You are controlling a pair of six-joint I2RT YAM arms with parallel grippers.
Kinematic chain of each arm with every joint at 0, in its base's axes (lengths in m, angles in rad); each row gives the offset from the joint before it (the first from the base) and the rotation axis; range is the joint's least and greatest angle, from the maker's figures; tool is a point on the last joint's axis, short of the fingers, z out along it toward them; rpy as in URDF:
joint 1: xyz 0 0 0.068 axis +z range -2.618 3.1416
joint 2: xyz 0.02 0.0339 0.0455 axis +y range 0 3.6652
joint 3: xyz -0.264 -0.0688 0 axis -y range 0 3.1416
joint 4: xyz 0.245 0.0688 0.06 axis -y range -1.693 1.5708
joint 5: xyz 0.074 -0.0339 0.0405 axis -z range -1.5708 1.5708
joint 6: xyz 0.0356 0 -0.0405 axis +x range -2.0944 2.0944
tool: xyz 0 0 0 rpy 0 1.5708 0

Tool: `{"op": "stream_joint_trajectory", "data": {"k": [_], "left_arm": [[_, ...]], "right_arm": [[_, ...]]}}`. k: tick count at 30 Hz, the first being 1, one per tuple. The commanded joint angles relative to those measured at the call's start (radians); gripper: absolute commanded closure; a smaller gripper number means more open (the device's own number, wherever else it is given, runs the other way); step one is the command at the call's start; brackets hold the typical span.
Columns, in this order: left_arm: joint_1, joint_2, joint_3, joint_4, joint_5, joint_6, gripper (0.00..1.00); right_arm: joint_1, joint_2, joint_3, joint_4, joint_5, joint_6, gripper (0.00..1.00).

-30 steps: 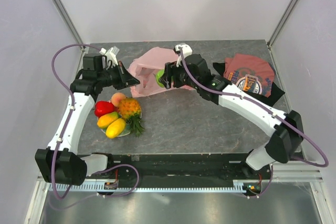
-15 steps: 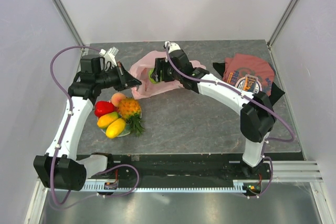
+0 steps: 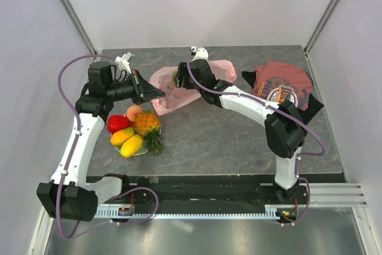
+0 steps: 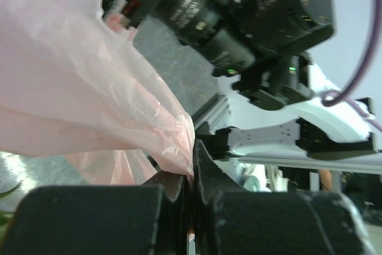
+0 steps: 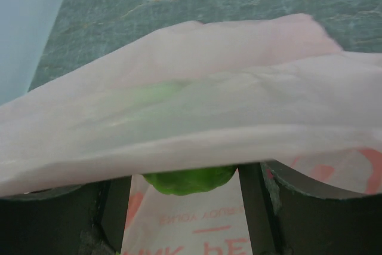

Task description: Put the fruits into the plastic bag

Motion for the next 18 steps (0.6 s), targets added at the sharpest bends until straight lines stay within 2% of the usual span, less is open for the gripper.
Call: {"op": "stream_joint_trajectory", "data": {"k": [1,7,11,18], "left_arm": [[-0.002,-0.020,0.030,0.120,0.134,-0.156,0.98],[-0.002,-0.015,0.050,0.274,0.193,-0.282,0.98],[-0.002,-0.008,0.081,0.323,0.205,-0.313,0.98],[0.007,0.018,0.090,0.349,0.203,-0.310,0.99]], "right_arm": [[0.001,0.015,-0.043,0.065,0.120,-0.038,0.64],[-0.031,0.013,-0.107,0.047,0.148,-0.058,0.63],[-0.073,0.000,-0.141,0.015,0.207,-0.074,0.62],[-0.131,-0.019,-0.156,-0.137,0.323,-0.115,0.62]]}}
